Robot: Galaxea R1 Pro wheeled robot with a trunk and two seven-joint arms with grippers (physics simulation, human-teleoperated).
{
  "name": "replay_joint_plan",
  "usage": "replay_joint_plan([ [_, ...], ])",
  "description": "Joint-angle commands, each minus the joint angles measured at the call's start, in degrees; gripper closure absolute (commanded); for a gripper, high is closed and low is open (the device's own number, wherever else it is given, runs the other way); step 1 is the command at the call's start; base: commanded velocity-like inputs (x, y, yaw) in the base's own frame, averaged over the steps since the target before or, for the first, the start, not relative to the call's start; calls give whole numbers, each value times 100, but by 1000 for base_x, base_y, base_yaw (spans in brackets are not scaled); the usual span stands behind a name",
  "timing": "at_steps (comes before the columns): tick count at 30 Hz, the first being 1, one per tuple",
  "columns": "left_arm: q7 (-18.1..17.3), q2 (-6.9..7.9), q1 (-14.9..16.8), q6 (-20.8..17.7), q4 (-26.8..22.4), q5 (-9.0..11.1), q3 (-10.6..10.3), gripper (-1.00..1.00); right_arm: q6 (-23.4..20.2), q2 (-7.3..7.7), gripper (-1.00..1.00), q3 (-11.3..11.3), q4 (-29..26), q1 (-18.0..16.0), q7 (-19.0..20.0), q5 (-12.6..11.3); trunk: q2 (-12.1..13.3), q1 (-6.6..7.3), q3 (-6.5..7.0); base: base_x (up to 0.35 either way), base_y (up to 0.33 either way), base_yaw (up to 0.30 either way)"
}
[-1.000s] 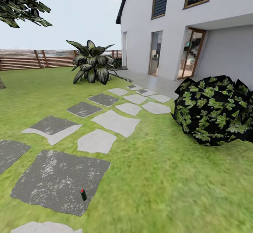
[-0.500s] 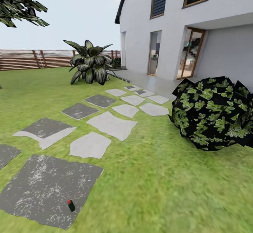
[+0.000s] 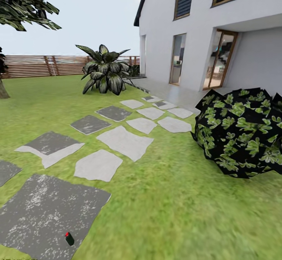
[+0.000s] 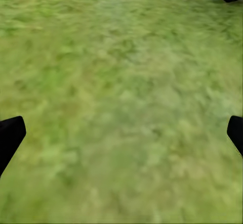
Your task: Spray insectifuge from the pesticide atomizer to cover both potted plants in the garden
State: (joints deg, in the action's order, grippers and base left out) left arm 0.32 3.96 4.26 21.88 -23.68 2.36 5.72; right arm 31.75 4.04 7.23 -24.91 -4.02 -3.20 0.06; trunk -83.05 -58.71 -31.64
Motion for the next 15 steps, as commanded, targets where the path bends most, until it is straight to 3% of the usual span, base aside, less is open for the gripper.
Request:
replay_joint_plan([
  [1, 3, 0, 4, 18, 4, 25, -3, -100, 16, 0, -100, -2, 4, -2, -14, 2, -2, -2, -5, 235, -235, 266],
  [15, 3, 8, 4, 18, 4, 43, 8, -100, 16, 0, -100, -2, 4, -2, -14, 1, -2, -2, -5, 245, -234, 276],
])
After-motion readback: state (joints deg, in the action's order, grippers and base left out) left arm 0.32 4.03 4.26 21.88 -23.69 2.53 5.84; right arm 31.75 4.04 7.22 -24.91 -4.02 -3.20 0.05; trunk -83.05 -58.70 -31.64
